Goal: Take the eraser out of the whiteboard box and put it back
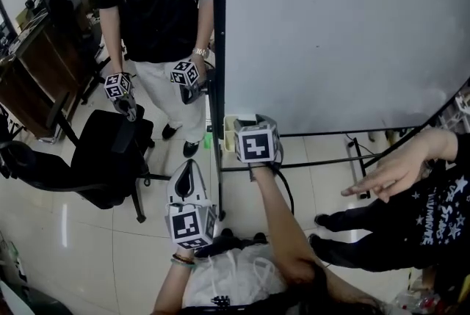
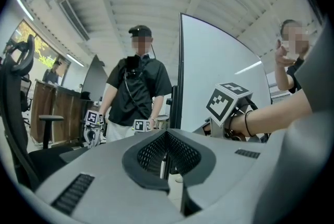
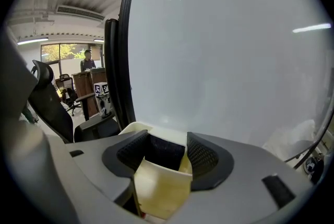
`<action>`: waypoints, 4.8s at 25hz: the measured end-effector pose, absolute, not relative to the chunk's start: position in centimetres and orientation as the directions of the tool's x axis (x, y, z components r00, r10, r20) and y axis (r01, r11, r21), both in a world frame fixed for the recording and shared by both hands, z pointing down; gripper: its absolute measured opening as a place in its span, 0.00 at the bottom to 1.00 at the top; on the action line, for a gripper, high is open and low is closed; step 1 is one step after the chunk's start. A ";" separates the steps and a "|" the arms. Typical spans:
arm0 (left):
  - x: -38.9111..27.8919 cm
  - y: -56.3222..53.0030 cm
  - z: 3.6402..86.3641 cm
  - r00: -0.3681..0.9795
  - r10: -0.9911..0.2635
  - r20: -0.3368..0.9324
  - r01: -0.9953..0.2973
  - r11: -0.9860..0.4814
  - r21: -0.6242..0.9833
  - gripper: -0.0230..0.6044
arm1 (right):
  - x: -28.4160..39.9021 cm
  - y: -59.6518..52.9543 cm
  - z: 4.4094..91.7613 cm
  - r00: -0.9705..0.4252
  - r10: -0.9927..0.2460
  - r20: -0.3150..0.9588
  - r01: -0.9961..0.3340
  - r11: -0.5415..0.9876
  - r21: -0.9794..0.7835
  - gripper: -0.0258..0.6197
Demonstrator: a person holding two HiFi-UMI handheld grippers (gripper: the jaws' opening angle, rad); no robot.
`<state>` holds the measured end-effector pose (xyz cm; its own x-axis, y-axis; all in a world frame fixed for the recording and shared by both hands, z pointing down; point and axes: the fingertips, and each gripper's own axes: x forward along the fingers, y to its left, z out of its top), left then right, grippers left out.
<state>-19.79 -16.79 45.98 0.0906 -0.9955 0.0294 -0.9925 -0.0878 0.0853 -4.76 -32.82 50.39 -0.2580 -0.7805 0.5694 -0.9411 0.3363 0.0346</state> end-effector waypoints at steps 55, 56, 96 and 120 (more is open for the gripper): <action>-18.4 -14.1 44.8 0.029 -1.000 -0.009 -0.988 -0.031 0.153 0.04 | -1.3 -21.4 38.5 -0.430 -0.869 0.246 -0.883 0.461 0.088 0.45; -18.5 -14.0 45.0 0.028 -1.000 -0.010 -0.988 -0.030 0.151 0.04 | -1.3 -21.4 38.5 -0.431 -0.869 0.244 -0.882 0.463 0.090 0.45; -17.2 -14.3 44.9 0.037 -0.999 0.013 -0.996 -0.036 0.082 0.04 | -0.4 -21.4 40.3 -0.435 -0.859 0.271 -0.877 0.473 0.090 0.45; -17.7 -15.1 46.5 0.032 -0.998 0.051 -0.994 -0.027 0.105 0.04 | -1.6 -21.8 40.3 -0.453 -0.847 0.279 -0.873 0.485 0.058 0.45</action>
<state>-17.65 -15.13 46.47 0.0321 -0.9982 0.0511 -0.9941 -0.0266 0.1051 -1.61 -21.82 40.30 -0.4525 -0.8471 0.2786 -0.8726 0.4851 0.0577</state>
